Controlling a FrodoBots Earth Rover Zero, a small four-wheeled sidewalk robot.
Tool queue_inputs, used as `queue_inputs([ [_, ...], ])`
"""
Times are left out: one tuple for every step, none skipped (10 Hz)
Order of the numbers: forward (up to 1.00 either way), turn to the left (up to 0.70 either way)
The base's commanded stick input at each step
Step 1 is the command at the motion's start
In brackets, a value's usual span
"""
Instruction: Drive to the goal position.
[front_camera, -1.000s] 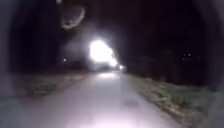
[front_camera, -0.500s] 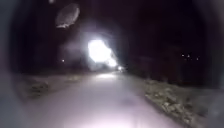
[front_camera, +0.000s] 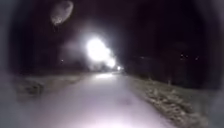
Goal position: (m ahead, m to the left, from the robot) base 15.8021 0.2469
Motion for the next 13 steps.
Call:
queue_inputs([
  [1.00,0.00],
  [1.00,0.00],
  [1.00,0.00],
  [1.00,0.00],
  [1.00,0.06],
  [1.00,0.26],
  [1.00,0.38],
  [1.00,0.39],
  [1.00,0.23],
  [1.00,0.19],
  [1.00,0.08],
  [1.00,0.00],
  [1.00,0.07],
])
